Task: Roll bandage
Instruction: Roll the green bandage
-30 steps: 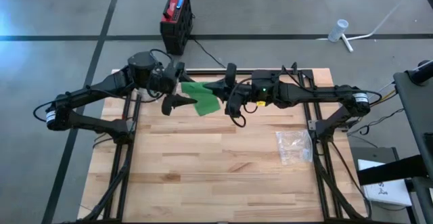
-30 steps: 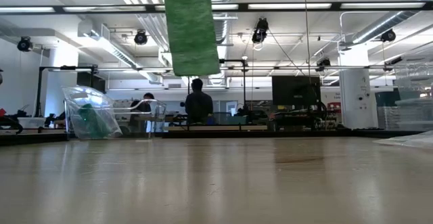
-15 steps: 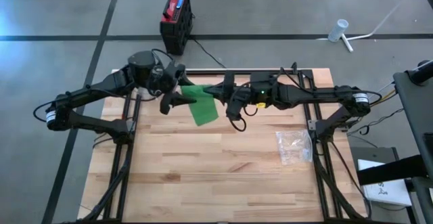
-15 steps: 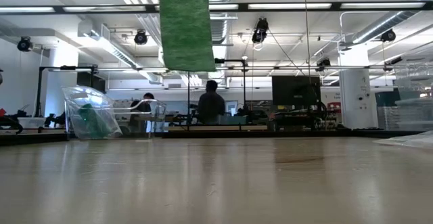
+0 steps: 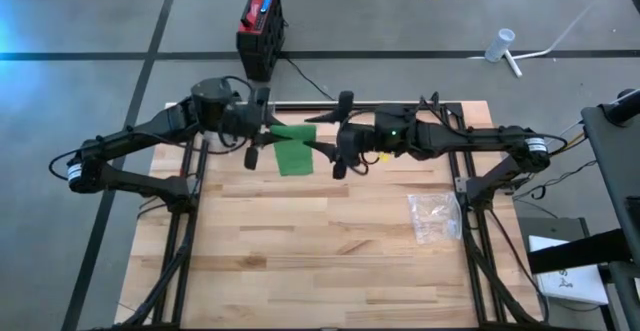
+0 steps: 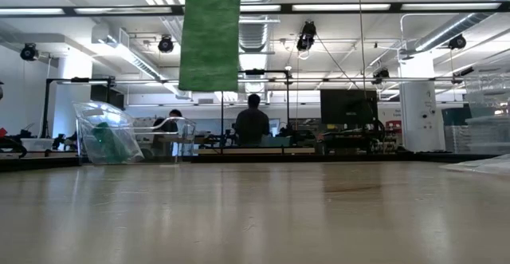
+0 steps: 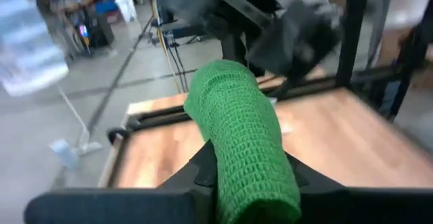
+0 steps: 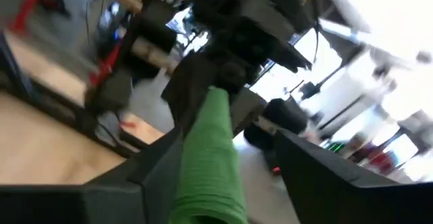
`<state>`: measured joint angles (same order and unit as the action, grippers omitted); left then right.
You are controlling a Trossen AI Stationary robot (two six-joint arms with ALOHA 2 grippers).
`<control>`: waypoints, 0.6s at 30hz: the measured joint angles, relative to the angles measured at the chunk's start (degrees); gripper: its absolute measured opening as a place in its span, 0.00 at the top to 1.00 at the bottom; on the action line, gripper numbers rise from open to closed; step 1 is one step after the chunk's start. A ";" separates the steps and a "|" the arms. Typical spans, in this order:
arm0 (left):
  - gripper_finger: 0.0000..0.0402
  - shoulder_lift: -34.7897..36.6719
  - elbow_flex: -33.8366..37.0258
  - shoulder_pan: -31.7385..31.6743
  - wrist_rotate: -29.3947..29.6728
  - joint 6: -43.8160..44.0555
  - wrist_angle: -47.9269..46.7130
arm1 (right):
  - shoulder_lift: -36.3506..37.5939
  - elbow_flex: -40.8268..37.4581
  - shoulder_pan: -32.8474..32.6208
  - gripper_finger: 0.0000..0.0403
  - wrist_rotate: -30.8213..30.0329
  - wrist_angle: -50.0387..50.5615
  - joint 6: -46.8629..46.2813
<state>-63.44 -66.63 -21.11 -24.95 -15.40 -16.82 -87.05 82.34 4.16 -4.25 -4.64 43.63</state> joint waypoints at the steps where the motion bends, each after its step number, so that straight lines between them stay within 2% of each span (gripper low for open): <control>1: 0.87 0.00 0.01 0.07 0.03 -3.23 -0.15 | 0.11 0.13 0.24 0.42 0.22 0.04 -3.74; 5: 0.90 -0.13 0.37 0.11 0.11 -14.03 0.27 | 0.13 0.33 1.64 0.34 2.98 2.56 -15.07; 10: 0.92 -0.17 0.42 0.12 0.25 -22.68 1.69 | -0.06 0.43 3.34 0.32 8.47 5.83 -24.00; 14: 0.92 -0.17 0.42 0.18 -0.27 -26.37 3.57 | -0.09 0.44 3.85 0.36 9.24 6.11 -25.88; 18: 0.91 -0.33 0.66 0.44 -1.75 -32.23 3.74 | -0.09 0.44 3.73 0.45 9.39 6.09 -24.60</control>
<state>-63.77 -65.97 -20.66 -26.70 -47.63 -13.08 -87.13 82.78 7.89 5.15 1.45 19.03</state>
